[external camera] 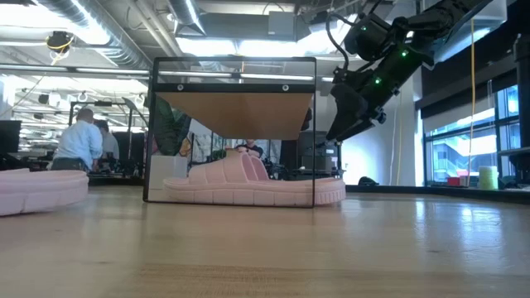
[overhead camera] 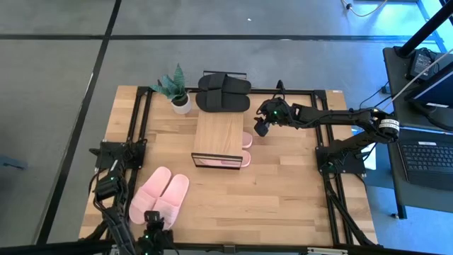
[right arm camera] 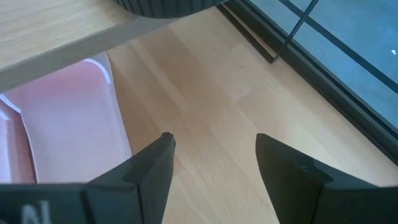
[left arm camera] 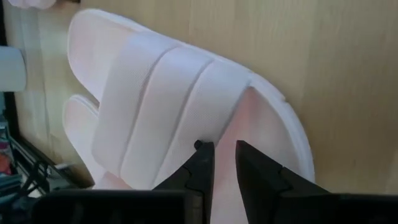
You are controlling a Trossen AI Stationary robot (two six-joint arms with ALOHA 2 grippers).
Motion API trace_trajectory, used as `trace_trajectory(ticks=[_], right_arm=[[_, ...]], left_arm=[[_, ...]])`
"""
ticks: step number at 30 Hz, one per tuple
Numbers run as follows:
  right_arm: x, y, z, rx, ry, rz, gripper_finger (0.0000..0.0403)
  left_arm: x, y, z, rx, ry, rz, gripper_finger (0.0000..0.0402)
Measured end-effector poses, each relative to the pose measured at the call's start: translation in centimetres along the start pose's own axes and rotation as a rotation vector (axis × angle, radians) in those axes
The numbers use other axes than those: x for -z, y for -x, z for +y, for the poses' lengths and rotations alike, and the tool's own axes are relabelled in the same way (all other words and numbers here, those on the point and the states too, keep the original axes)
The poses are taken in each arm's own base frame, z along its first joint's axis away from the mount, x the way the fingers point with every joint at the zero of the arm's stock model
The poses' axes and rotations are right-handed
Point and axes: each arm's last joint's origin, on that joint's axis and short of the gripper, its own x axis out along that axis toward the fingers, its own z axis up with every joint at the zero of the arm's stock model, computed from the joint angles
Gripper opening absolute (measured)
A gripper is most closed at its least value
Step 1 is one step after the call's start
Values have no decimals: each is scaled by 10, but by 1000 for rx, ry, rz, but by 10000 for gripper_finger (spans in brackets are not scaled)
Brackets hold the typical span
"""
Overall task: Pick and place slides into the shelf
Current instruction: Put the pink slide under the shelf
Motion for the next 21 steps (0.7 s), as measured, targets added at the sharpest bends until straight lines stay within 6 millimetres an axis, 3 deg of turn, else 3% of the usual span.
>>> trace_trajectory(ticks=[21], right_arm=[[0,0,0,0,4,0,225]], left_arm=[[-4,-2,1,3,-130,13,59]])
